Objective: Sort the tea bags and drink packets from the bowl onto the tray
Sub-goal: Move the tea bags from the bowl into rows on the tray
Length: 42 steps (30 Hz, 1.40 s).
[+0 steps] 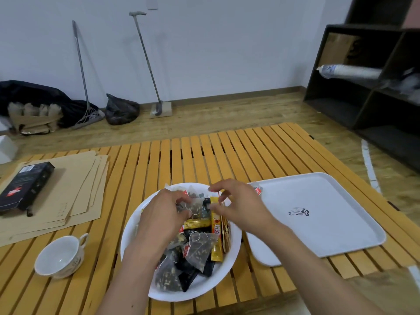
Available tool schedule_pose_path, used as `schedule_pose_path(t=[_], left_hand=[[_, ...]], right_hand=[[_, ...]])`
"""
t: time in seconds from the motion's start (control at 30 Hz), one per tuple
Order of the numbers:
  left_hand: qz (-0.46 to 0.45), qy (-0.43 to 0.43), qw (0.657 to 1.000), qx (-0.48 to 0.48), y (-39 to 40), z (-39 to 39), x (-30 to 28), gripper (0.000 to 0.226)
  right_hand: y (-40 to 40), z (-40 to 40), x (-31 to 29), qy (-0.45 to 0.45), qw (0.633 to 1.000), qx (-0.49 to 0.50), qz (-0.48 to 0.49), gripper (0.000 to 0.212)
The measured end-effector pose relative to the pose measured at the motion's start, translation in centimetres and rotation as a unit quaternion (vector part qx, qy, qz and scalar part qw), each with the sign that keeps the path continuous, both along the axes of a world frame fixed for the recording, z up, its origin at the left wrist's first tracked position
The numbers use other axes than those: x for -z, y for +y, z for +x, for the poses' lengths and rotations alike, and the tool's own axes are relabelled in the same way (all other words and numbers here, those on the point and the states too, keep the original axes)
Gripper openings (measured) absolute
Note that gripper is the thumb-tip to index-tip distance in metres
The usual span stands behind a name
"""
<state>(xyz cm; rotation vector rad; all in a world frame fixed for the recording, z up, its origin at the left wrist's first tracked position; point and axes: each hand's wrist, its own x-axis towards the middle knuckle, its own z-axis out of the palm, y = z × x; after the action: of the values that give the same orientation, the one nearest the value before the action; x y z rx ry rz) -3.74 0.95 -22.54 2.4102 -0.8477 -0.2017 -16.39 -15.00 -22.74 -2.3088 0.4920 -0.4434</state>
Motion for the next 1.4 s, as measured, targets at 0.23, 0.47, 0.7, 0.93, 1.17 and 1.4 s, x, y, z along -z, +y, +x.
schedule_pose_path(t=[0.23, 0.47, 0.7, 0.93, 1.17, 1.4], left_hand=[[0.0, 0.014, 1.0, -0.01, 0.4, 0.1, -0.4, 0.04], [0.042, -0.067, 0.997, 0.018, -0.2, 0.5, 0.0, 0.041], [-0.032, -0.008, 0.999, 0.0, -0.3, 0.2, -0.6, 0.027], [-0.098, 0.033, 0.994, 0.035, -0.1, -0.7, -1.9, 0.031], [-0.07, 0.013, 0.997, 0.013, 0.3, -0.6, -1.7, 0.028], [-0.066, -0.001, 0.998, 0.014, -0.4, -0.8, -1.2, 0.036]], right_hand=[[1.5, 2.2, 0.9, -0.007, 0.999, 0.027, 0.019, 0.004], [1.5, 0.9, 0.4, 0.031, 0.995, 0.018, 0.097, 0.035], [2.4, 2.1, 1.0, 0.044, 0.956, 0.076, 0.279, 0.027], [0.3, 1.1, -0.3, -0.033, 0.931, 0.09, 0.351, 0.018], [-5.2, -3.2, -3.5, -0.052, 0.954, 0.154, 0.252, 0.012], [-11.0, -6.3, 0.3, 0.027, 0.95, 0.306, 0.06, 0.016]])
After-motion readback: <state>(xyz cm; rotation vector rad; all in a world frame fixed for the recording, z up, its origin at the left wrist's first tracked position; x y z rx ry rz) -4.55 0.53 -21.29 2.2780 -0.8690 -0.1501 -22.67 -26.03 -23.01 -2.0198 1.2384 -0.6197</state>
